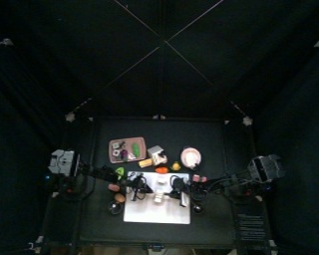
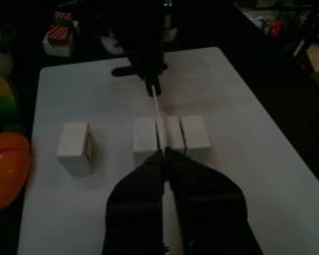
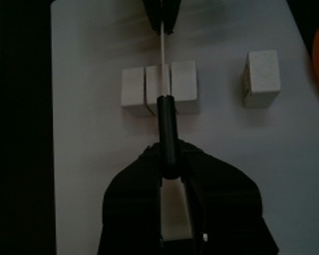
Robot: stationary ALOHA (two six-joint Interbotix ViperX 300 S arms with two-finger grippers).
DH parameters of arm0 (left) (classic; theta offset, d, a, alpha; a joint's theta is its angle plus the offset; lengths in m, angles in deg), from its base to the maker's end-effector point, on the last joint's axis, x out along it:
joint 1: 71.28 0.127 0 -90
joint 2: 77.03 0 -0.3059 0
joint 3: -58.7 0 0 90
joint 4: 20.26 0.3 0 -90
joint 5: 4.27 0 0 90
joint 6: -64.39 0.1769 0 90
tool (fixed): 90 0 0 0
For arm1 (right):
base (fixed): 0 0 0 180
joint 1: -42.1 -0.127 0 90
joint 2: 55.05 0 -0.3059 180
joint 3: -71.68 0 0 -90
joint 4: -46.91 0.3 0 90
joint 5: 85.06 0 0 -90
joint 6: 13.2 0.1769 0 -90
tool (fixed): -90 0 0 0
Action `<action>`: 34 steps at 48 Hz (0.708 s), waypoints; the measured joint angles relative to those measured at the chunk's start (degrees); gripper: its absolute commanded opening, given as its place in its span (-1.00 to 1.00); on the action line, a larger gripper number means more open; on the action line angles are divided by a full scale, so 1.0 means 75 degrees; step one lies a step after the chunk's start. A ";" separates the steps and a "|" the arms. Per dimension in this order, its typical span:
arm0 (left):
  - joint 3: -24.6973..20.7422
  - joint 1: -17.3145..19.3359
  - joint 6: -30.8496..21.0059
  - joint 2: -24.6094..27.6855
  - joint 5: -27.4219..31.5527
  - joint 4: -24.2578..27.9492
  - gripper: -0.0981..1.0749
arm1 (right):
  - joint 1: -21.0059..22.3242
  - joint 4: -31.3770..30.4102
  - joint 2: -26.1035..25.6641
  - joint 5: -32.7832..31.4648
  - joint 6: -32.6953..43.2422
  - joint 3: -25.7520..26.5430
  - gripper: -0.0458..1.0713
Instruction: Cut second piece of sushi
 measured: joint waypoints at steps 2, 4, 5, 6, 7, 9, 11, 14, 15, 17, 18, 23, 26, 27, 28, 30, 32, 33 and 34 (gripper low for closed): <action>0.0000 0.0000 0.0000 0.0047 0.0000 -0.0035 -0.14 | 0.0000 0.0012 0.0070 0.0000 0.0000 0.0023 -0.36; 0.0000 0.0000 0.0000 0.0105 0.0000 -0.0059 -0.14 | 0.0000 0.0023 0.0129 0.0000 0.0000 0.0035 -0.36; 0.0000 0.0000 0.0000 0.0105 0.0000 -0.0059 -0.14 | 0.0000 0.0023 0.0129 0.0000 0.0000 0.0035 -0.36; -0.0012 0.0000 0.0000 0.0141 0.0000 -0.0059 -0.14 | 0.0000 0.0023 0.0152 0.0012 0.0000 0.0047 -0.36; 0.0000 0.0000 0.0000 0.0152 0.0000 -0.0070 -0.14 | 0.0000 0.0023 0.0176 0.0000 0.0000 0.0047 -0.36; 0.0000 0.0000 0.0000 0.0188 0.0000 -0.0082 -0.14 | 0.0000 0.0023 0.0199 0.0012 0.0000 0.0059 -0.36; 0.0000 0.0000 0.0000 0.0211 0.0012 -0.0094 -0.14 | 0.0000 0.0023 0.0223 0.0012 0.0000 0.0059 -0.36; -0.0012 0.0012 0.0012 0.0223 0.0000 -0.0105 -0.14 | 0.0012 0.0023 0.0234 0.0012 0.0000 0.0059 -0.36; 0.0000 0.0012 0.0012 0.0223 0.0000 -0.0105 -0.14 | 0.0000 0.0023 0.0234 0.0012 0.0000 0.0059 -0.36; 0.0000 0.0012 0.0000 0.0223 0.0000 -0.0094 -0.14 | 0.0012 0.0023 0.0234 0.0012 0.0000 0.0059 -0.36; 0.0000 0.0012 0.0012 0.0223 0.0012 -0.0105 -0.14 | 0.0012 0.0023 0.0234 0.0012 0.0000 0.0059 -0.36; 0.0000 0.0012 0.0000 0.0223 0.0012 -0.0117 -0.14 | 0.0012 0.0035 0.0246 0.0012 0.0000 0.0059 -0.36; -0.0012 0.0012 0.0000 0.0234 0.0000 -0.0117 -0.14 | 0.0012 0.0035 0.0281 0.0012 0.0000 0.0059 -0.36; -0.0012 0.0012 0.0000 0.0246 0.0000 -0.0117 -0.14 | 0.0012 0.0035 0.0305 0.0000 0.0000 0.0070 -0.36; 0.0000 0.0012 0.0012 0.0246 0.0012 -0.0117 -0.14 | 0.0012 0.0035 0.0316 0.0012 0.0000 0.0082 -0.36; 0.0000 0.0012 0.0000 0.0258 0.0012 -0.0117 -0.14 | 0.0012 0.0035 0.0340 0.0012 0.0000 0.0094 -0.36; -0.0012 0.0023 0.0000 0.0258 0.0000 -0.0129 -0.14 | 0.0000 0.0035 0.0352 0.0000 0.0000 0.0094 -0.36; 0.0000 0.0012 0.0012 0.0258 0.0012 -0.0129 -0.14 | 0.0012 0.0035 0.0352 0.0000 0.0000 0.0094 -0.36; 0.0000 0.0023 0.0012 0.0258 0.0012 -0.0117 -0.14 | 0.0012 0.0035 0.0352 0.0000 0.0000 0.0105 -0.36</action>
